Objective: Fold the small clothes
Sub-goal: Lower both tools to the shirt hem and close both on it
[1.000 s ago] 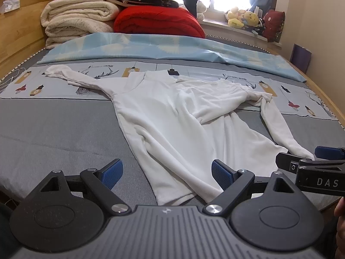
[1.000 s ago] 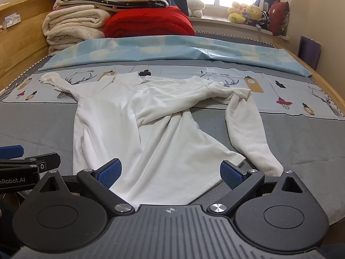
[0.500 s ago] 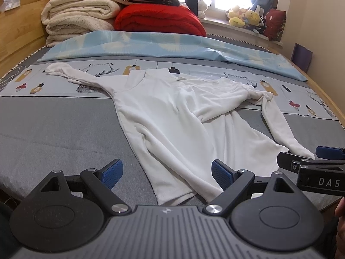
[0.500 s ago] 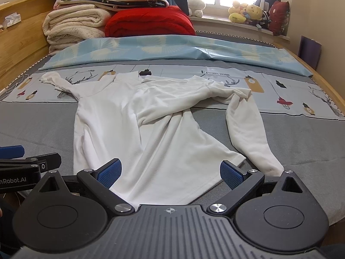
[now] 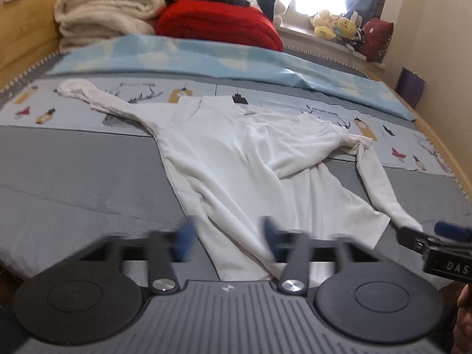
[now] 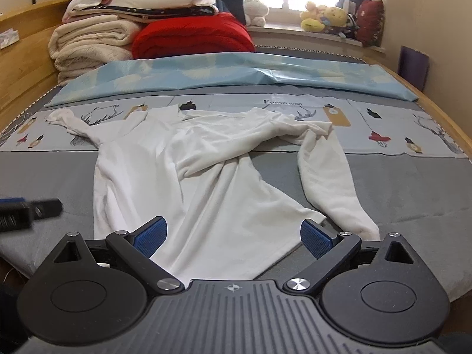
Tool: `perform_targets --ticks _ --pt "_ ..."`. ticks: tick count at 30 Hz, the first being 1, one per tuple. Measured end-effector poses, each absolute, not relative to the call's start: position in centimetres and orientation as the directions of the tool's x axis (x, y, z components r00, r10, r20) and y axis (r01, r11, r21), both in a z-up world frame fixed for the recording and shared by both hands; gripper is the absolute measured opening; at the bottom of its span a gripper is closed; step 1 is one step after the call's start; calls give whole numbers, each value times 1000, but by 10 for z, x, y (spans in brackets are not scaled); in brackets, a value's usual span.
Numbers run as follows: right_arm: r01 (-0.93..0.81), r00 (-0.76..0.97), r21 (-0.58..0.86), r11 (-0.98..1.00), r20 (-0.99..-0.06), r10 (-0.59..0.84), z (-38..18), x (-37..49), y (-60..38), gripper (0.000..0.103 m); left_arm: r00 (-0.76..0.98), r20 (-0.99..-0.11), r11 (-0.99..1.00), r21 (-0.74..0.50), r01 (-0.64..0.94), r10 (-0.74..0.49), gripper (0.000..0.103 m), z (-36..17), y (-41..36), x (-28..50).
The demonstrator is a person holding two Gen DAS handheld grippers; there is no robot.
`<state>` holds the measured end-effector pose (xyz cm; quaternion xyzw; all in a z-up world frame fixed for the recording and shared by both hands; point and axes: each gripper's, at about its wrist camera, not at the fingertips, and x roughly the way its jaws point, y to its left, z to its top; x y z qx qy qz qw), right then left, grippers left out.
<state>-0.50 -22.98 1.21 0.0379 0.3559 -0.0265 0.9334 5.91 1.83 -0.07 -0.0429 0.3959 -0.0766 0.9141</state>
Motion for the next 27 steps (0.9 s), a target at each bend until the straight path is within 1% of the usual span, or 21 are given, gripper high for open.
perform_targets --ticks 1,2,3,4,5,7,9,10,11,13,14,15,16,18,19,21,22,23,25,27 --pt "76 748 62 995 -664 -16 15 -4 -235 84 664 -723 982 -152 114 -189 17 2 25 67" --pt "72 746 67 995 -666 -9 19 -2 -240 69 650 -732 979 -159 127 -203 15 4 31 77" --pt "61 755 71 996 -655 1 26 2 -246 59 628 -748 977 -160 143 -214 15 5 36 87" --pt "54 765 74 996 -644 6 33 6 -254 41 598 -770 974 -157 163 -224 15 4 39 98" --pt "51 787 82 995 -617 11 40 10 -262 39 560 -795 970 -151 190 -233 15 2 41 110" --pt "50 810 41 998 -586 -17 51 22 -278 39 510 -829 966 -130 225 -231 16 -5 44 129" --pt "69 795 -2 998 -605 -57 53 41 -293 39 479 -850 965 -118 233 -220 16 -19 47 144" --pt "82 786 -3 997 -614 -67 50 50 -301 41 461 -860 967 -130 218 -220 16 -29 50 151" --pt "99 770 -8 995 -633 -82 44 61 -309 43 444 -868 969 -147 198 -222 16 -41 53 155" --pt "125 715 -4 992 -693 -93 24 80 -320 43 337 -915 973 -186 137 -222 16 -70 56 165" --pt "137 694 -3 991 -713 -99 12 88 -325 43 308 -930 978 -176 112 -203 16 -78 55 170" --pt "146 663 -3 989 -742 -100 -2 94 -328 44 306 -934 982 -162 95 -184 16 -81 53 172" --pt "150 631 6 989 -771 -91 -18 100 -330 46 306 -933 981 -172 87 -191 16 -81 50 174" --pt "125 539 -12 992 -839 -78 -45 116 -330 47 297 -923 970 -239 51 -244 16 -83 49 181" --pt "108 517 -30 994 -852 -82 -50 123 -327 47 287 -924 967 -255 23 -251 19 -85 49 185" --pt "84 509 -20 996 -859 -60 -58 133 -321 51 257 -939 968 -247 -43 -229 19 -92 48 193" --pt "68 506 -23 997 -861 -54 -63 140 -318 57 241 -947 968 -236 -83 -211 19 -97 47 197" --pt "55 501 -35 998 -864 -58 -66 145 -315 60 224 -954 966 -230 -114 -201 19 -99 47 202" --pt "37 490 -51 998 -870 -63 -75 158 -309 62 205 -957 961 -236 -147 -204 19 -104 47 209" --pt "32 470 -63 998 -880 -70 -86 168 -307 66 189 -956 956 -255 -148 -226 22 -106 43 212"
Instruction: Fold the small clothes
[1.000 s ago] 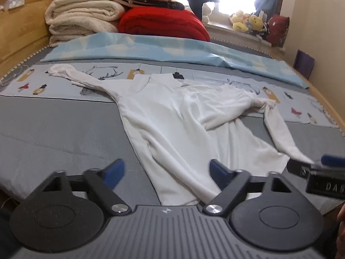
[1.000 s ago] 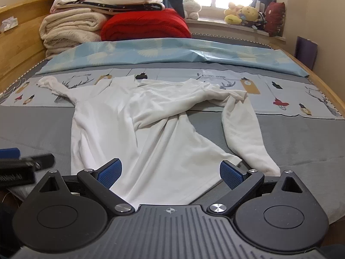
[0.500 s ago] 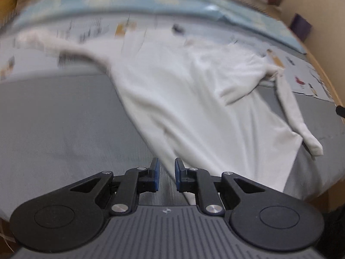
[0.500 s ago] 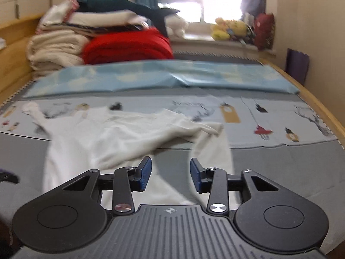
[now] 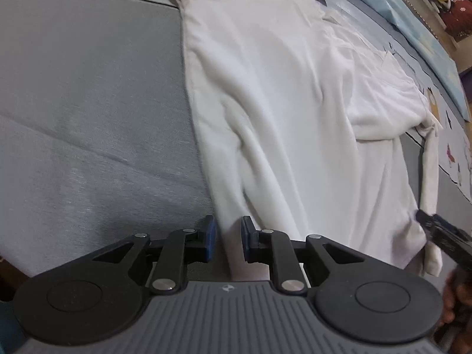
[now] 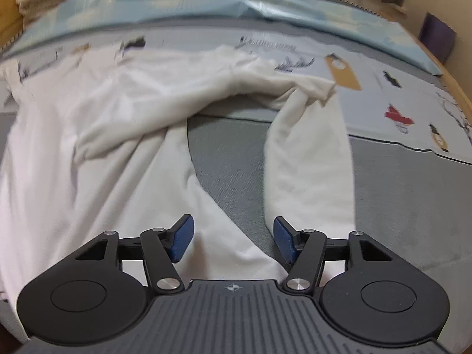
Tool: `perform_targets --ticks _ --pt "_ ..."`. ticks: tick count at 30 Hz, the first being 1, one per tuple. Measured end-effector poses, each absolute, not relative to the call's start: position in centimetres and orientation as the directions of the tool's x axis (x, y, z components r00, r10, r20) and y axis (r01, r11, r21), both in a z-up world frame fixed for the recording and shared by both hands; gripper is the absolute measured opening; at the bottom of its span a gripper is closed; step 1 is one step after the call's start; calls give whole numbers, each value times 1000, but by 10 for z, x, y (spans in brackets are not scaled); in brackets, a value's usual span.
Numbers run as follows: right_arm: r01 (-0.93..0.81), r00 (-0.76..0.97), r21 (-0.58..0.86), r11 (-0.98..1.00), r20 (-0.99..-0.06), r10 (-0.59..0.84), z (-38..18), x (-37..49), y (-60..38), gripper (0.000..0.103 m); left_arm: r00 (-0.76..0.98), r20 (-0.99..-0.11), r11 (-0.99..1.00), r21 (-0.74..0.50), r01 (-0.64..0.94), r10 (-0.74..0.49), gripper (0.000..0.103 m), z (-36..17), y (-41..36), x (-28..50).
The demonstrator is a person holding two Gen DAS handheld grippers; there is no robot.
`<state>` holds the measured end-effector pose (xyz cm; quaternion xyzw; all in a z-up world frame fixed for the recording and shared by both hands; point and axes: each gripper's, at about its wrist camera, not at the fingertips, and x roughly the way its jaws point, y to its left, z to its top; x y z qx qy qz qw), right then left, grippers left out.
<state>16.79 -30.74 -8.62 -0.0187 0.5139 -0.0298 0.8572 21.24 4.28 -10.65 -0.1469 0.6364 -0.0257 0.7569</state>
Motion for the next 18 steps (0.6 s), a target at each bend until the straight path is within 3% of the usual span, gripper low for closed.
perform_targets --ticks 2,6,7,9,10,11,15,18 --pt "32 430 -70 997 -900 -77 -101 176 -308 67 173 -953 954 -273 -127 -250 31 -109 36 214" --pt "20 408 -88 996 -909 -89 -114 178 -302 67 149 -967 973 -220 -75 -208 32 -116 28 211" --pt "19 411 -76 997 -908 -77 -114 177 -302 60 146 -969 976 -208 -65 -197 32 -117 27 210" --pt "22 412 -48 999 -910 -53 -111 175 -303 41 153 -968 979 -204 -21 -198 20 -117 26 208" --pt "25 413 -56 998 -909 -61 -110 173 -304 23 163 -966 979 -203 6 -201 7 -115 25 207" --pt "29 407 -73 997 -910 -78 -109 170 -306 10 177 -963 979 -201 31 -203 4 -113 26 205" --pt "105 367 -106 989 -920 -137 -104 157 -323 6 226 -960 986 -160 54 -168 1 -104 41 195" --pt "137 322 -145 980 -929 -182 -104 141 -334 5 305 -951 997 -32 63 -49 1 -91 65 188"
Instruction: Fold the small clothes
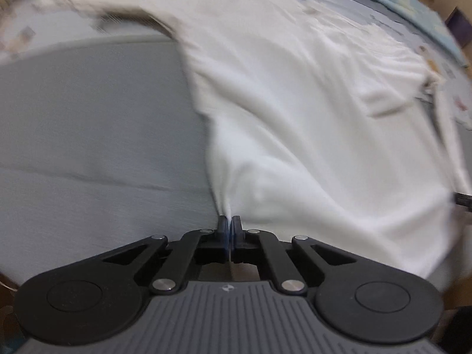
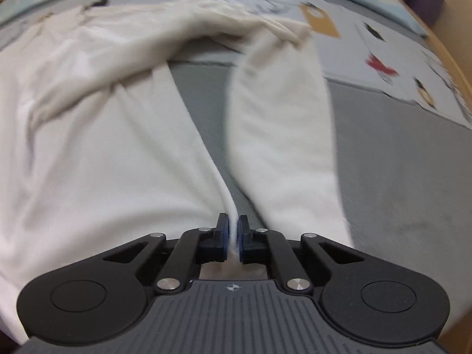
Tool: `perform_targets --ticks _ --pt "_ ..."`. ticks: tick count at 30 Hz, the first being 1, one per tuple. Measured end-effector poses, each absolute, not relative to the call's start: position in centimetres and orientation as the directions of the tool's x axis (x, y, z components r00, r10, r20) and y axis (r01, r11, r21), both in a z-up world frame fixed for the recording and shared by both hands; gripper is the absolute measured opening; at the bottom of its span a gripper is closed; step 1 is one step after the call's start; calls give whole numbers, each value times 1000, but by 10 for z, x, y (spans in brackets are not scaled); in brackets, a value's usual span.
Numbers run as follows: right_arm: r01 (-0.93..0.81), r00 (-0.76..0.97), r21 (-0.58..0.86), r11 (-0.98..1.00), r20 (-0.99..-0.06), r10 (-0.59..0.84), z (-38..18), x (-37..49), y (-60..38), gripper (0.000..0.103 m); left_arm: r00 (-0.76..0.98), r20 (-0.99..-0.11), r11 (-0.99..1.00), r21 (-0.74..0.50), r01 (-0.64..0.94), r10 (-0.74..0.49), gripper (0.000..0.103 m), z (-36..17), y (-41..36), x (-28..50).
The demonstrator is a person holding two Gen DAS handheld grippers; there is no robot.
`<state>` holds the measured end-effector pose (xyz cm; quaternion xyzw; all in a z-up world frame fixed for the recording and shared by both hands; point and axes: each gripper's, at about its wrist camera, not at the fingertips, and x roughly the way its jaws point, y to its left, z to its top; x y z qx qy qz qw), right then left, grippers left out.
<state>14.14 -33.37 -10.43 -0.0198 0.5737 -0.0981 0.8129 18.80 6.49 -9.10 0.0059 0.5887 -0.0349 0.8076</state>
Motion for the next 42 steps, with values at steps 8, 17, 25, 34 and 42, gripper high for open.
perform_targets --ticks 8,17,25,34,42 --pt "81 254 3 997 -967 -17 -96 103 -329 6 326 -945 998 -43 -38 -28 1 -81 131 179" --pt "53 229 -14 999 -973 -26 -93 101 -322 23 207 -964 980 -187 -71 -169 34 -91 145 180" --pt "-3 191 -14 1000 -982 -13 -99 100 -328 24 134 -978 985 -149 85 -160 34 -101 141 170" --pt "223 402 253 942 -904 148 -54 98 -380 4 422 -880 976 -189 113 -219 4 -39 177 153" --pt "90 213 157 983 -968 135 -76 87 -355 4 281 -959 984 12 175 -38 5 -66 155 147"
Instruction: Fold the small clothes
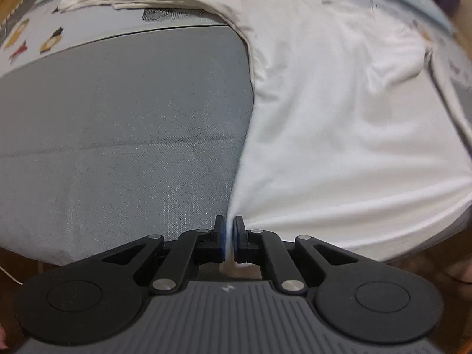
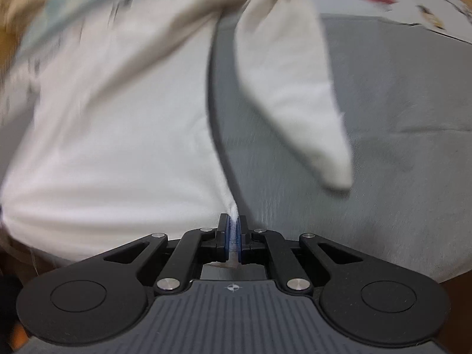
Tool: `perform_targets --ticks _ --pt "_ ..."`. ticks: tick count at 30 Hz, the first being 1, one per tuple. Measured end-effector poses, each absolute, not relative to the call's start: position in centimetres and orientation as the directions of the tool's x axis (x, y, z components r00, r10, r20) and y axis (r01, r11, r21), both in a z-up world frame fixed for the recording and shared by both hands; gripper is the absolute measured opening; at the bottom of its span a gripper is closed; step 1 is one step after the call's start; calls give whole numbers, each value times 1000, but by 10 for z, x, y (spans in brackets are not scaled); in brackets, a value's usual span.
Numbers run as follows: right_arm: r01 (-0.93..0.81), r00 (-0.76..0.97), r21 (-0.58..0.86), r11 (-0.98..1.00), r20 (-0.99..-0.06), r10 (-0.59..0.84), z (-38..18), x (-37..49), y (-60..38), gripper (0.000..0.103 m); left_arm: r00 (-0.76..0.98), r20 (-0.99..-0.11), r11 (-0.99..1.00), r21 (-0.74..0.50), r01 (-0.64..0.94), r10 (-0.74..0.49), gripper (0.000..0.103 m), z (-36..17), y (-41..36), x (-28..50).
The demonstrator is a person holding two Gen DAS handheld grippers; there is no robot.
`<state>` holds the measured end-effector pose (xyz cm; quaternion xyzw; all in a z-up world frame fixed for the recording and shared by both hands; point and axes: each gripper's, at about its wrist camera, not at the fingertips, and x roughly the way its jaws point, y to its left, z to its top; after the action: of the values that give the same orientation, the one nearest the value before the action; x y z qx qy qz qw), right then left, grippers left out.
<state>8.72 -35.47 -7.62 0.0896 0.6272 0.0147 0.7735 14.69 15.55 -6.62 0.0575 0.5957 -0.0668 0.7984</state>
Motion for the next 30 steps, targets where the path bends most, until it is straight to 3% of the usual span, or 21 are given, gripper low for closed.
perform_targets --ticks 5,11,14,19,22,26,30 --pt "68 263 119 991 -960 97 -71 92 -348 7 350 -931 991 -63 120 -102 6 -51 151 153" --pt "6 185 19 1000 -983 17 -92 86 -336 8 219 -973 983 -37 181 -77 6 -89 117 159" --pt "90 306 44 995 -952 15 -74 90 -350 8 208 -978 980 13 196 -29 9 -95 106 165" --pt "296 540 133 946 -840 -51 -41 90 -391 9 345 -933 977 -23 212 -97 17 -68 90 170" --pt "391 556 145 909 -824 -108 -43 92 -413 16 370 -925 976 -6 216 -88 17 -65 76 177" --pt "491 461 184 852 -884 -74 -74 102 -436 41 397 -913 975 -5 223 -96 17 -59 63 184" --pt "456 415 130 881 -906 -80 -92 125 -435 46 411 -903 970 -22 241 -123 17 -56 50 194"
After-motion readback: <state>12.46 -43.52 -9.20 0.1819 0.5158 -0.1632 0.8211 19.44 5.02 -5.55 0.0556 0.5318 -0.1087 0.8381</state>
